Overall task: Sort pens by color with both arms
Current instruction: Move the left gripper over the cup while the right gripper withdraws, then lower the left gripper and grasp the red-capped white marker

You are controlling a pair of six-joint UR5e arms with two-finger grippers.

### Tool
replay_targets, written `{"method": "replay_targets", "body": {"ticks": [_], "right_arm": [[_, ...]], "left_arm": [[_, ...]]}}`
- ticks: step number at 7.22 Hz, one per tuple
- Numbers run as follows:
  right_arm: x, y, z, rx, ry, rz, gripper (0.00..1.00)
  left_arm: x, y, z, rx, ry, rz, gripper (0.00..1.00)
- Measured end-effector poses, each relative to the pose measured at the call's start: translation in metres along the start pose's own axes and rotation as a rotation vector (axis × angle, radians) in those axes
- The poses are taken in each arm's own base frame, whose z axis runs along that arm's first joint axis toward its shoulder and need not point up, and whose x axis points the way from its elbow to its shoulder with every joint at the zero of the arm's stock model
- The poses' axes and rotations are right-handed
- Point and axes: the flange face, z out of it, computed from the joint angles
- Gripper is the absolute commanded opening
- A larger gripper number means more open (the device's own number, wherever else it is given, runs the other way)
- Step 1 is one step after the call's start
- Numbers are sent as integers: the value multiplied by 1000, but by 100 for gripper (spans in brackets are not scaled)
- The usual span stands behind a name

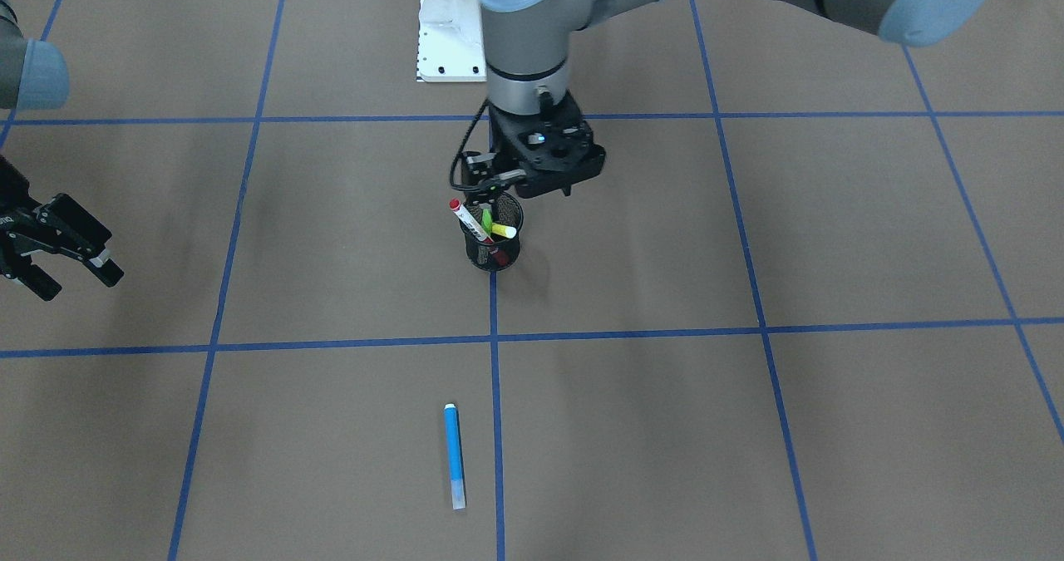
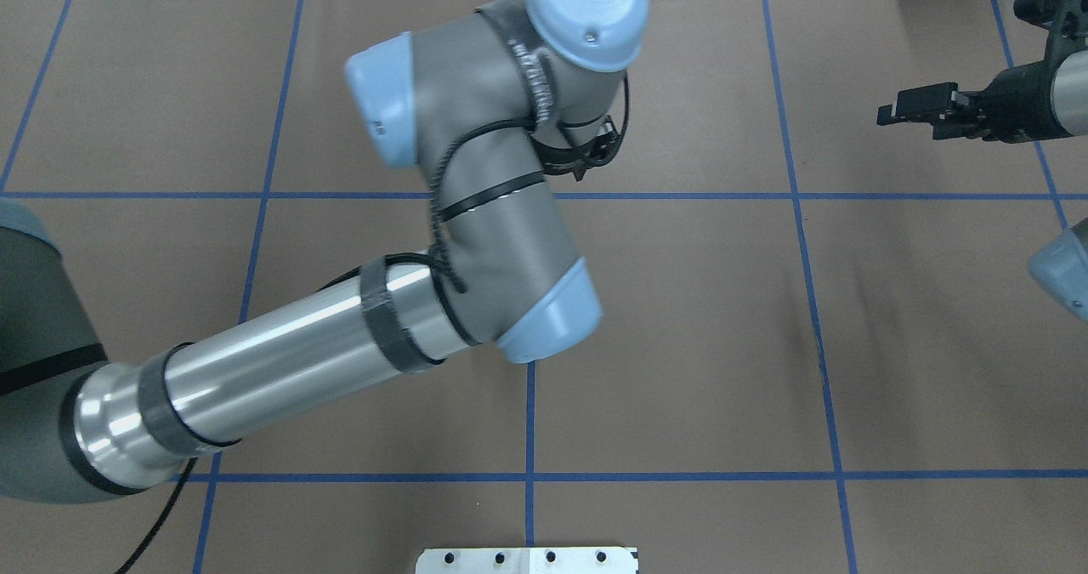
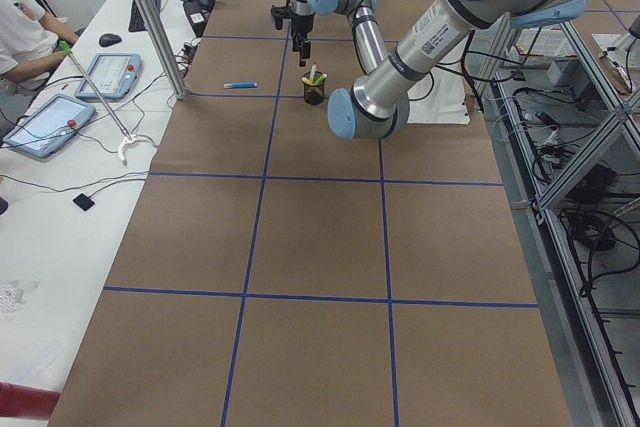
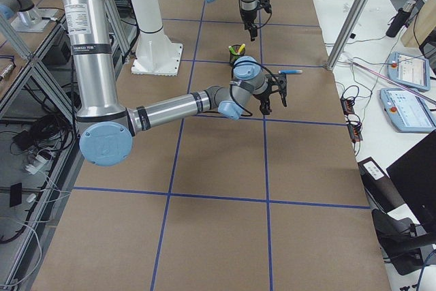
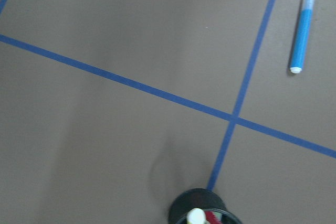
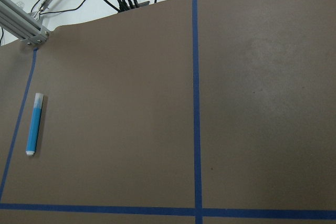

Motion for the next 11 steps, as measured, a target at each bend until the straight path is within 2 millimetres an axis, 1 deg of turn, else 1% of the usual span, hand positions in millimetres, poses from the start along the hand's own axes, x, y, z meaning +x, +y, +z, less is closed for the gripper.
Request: {"method": "replay_targets", "body": {"ticks": [1,2,3,4,6,7,8,9,10,11], "right_arm": [[2,1,1,-3,3,2,98],[4,1,1,-4,6,4,98],[5,2,3,-4,10,5,98],[6,1,4,-3,13,6,98],[7,0,6,-1,18,8,98],[8,0,7,0,20,9,98],[8,-1,7,0,20,8,98],[8,-1,7,0,21,8,98],[8,-1,8,0,22,9,98],[9,-1,9,-2,23,10,98]], "left_arm": [[21,20,12,25,-41,24,95],[32,43,29,54,-81,55,93],[36,56,40,68,-106,74,91],[37,62,45,72,-124,88,91],[34,67,50,70,-152,110,91],[33,69,54,68,-161,116,87],[31,71,58,66,-166,119,78],[30,73,60,65,-168,120,72],[30,75,61,63,-170,121,72],[29,78,63,60,-171,122,68]]}}
